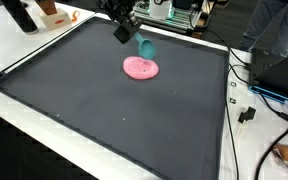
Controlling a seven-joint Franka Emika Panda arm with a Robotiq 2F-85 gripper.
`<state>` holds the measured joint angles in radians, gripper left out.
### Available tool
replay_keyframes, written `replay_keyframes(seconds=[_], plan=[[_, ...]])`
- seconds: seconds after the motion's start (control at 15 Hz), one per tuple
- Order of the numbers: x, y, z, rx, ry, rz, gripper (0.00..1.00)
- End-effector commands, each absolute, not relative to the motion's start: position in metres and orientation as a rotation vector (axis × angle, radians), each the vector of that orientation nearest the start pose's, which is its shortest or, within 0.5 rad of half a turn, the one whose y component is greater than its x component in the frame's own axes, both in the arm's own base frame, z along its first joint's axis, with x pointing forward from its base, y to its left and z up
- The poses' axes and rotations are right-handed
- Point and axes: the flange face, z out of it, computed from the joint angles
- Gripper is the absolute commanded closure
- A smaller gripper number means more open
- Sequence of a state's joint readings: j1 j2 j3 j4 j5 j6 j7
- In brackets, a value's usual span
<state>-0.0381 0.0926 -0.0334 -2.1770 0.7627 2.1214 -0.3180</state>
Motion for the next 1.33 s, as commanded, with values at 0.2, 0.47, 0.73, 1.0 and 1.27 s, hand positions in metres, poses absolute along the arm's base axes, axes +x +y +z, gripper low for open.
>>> replay_keyframes(seconds=[0.2, 0.47, 0.73, 1.0, 1.27], plan=[[0.518, 0.039, 0.437, -2.732, 0.342, -0.007, 0.74], [0.508, 0.073, 0.473, -2.893, 0.382, -0.035, 0.74], [0.502, 0.103, 0.49, -3.024, 0.405, -0.052, 0.74], [0.5, 0.124, 0.495, -3.1, 0.412, -0.063, 0.74], [0.5, 0.126, 0.492, -3.082, 0.38, -0.061, 0.49]])
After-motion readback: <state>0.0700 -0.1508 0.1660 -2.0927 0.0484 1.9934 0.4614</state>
